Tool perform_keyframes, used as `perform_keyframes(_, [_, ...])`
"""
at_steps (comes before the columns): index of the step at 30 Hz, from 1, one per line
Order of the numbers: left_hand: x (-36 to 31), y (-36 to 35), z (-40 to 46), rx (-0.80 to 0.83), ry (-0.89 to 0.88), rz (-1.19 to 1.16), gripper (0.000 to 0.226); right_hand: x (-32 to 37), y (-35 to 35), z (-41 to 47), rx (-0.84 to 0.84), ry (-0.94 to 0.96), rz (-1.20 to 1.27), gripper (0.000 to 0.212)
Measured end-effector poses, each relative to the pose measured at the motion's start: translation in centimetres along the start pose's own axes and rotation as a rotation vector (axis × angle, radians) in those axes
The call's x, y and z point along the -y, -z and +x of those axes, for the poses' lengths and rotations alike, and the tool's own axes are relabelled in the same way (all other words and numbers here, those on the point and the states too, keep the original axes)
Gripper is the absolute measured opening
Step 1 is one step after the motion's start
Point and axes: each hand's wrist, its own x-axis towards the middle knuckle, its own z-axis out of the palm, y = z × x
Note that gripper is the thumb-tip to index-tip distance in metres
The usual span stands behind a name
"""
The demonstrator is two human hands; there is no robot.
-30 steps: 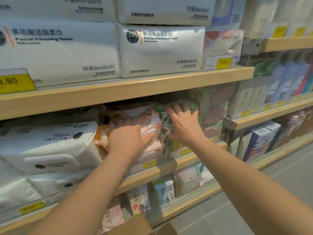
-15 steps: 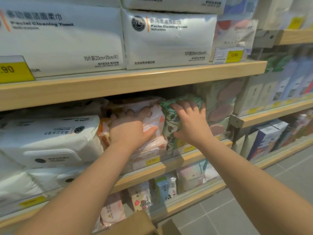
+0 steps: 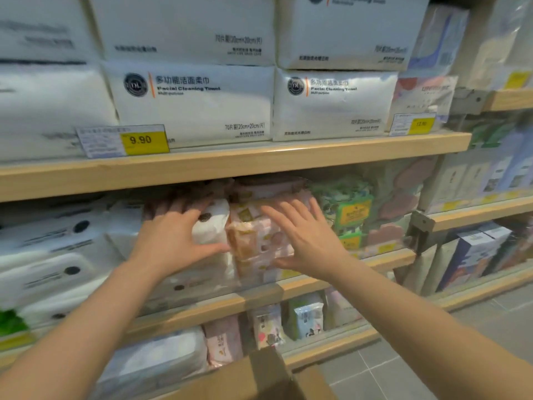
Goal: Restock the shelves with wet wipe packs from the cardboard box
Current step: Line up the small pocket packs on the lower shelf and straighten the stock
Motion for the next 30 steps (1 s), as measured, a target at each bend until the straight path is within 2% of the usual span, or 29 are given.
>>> perform_keyframes(4, [0.0,-1.7,0.7,-0.034,0.042,0.026,0.094,3.4,-0.8,3.7,0.033,-0.027,-0.028,0.067])
perform_keyframes(7, [0.2,-2.3,0.8,-0.089,0.022,0.026,0.092,3.7,-1.6,4.7,0.081,-0.057,-0.034,0.048])
perform_keyframes(13, [0.0,-2.9,1.6,-0.121,0.05,0.018,0.087,4.0,-3.0,5.7,0.061,-0.171,-0.054,0.044])
perform_keyframes(16, [-0.2,-2.9,1.9,-0.092,0.078,0.021,0.086,4.0,-3.9,6.4,-0.079,-0.239,-0.052,0.046])
perform_keyframes(19, [-0.1,-3.3,2.1,-0.135,0.072,0.011,0.083,4.0,-4.5,6.5,-0.096,-0.27,-0.044,0.046])
perform_keyframes(24, [-0.3,-3.2,2.1,-0.13,0.075,0.027,0.083,4.1,-3.9,7.0,0.007,-0.265,0.0,0.049])
perform_keyframes(26, [-0.3,-3.0,2.0,-0.112,0.074,0.026,0.084,3.7,-2.3,6.9,0.166,-0.242,0.06,0.054])
perform_keyframes(28, [-0.5,-2.3,1.5,-0.066,0.061,-0.006,0.084,3.6,-0.4,6.4,0.291,-0.254,0.17,0.049])
perform_keyframes(30, [0.1,-1.3,0.5,-0.043,0.049,-0.096,0.084,3.8,0.6,5.4,0.246,-0.312,0.271,0.043])
